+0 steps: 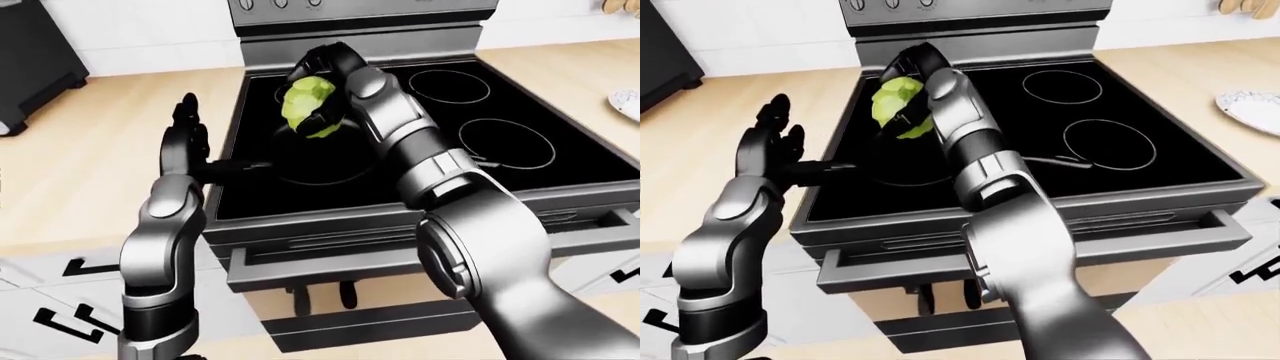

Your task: Pick the artichoke from the plate and place it in the pan.

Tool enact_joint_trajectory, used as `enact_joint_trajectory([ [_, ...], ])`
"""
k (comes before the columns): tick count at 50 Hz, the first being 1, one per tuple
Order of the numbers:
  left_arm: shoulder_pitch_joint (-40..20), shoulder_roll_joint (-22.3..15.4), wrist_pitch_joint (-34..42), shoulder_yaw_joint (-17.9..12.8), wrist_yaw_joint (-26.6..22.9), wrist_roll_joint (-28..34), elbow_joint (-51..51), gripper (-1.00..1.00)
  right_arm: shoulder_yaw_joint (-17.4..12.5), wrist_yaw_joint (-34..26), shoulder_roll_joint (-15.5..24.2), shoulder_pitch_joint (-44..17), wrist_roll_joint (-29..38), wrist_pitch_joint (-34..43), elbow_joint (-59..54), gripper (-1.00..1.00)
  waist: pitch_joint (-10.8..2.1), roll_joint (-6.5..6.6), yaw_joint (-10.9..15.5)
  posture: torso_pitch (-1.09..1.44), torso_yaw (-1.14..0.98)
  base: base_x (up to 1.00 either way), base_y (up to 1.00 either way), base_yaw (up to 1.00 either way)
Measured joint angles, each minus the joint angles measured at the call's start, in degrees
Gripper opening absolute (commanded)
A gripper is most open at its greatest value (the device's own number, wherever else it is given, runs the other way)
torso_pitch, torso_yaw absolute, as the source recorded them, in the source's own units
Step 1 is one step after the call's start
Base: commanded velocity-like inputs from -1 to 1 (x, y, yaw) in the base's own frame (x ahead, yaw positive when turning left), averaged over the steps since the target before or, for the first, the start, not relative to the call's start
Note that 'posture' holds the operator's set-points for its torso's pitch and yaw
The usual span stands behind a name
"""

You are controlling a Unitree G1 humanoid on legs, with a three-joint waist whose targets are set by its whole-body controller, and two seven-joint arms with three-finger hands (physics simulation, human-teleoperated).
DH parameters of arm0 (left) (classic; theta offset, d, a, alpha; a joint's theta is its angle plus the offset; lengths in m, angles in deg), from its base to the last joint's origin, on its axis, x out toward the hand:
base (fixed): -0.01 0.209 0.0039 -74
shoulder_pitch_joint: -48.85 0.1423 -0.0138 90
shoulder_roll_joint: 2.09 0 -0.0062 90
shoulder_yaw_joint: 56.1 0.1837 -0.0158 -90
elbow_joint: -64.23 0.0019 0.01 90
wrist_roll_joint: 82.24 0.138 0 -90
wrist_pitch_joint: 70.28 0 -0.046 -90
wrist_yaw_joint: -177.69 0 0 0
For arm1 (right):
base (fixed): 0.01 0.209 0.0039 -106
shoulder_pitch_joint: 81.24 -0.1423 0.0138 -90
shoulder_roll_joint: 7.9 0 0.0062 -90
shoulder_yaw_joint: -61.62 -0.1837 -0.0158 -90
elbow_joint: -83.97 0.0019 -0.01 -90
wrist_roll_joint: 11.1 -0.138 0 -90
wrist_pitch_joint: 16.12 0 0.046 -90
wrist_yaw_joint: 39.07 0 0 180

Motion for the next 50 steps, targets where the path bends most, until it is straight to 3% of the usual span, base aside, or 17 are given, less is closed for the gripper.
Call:
enact_joint_trajectory([
  [34, 2.1, 1.1, -0.9, 0.7, -0.8, 0.8, -0.9, 1.0, -2.1, 9.2, -1.1, 4.5, -1.2, -11.4, -5.3, -1.0, -0.62, -0.16, 0.2, 0.0, 0.0, 0.0, 0.0, 0.0],
  [50, 2.1, 1.3, -1.2, 0.7, -1.1, 1.1, -0.7, 1.0, -2.5, 10.2, -1.8, 5.2, -1.1, -13.4, -6.0, -0.96, -0.76, -0.38, 0.3, 0.0, 0.0, 0.0, 0.0, 0.0],
])
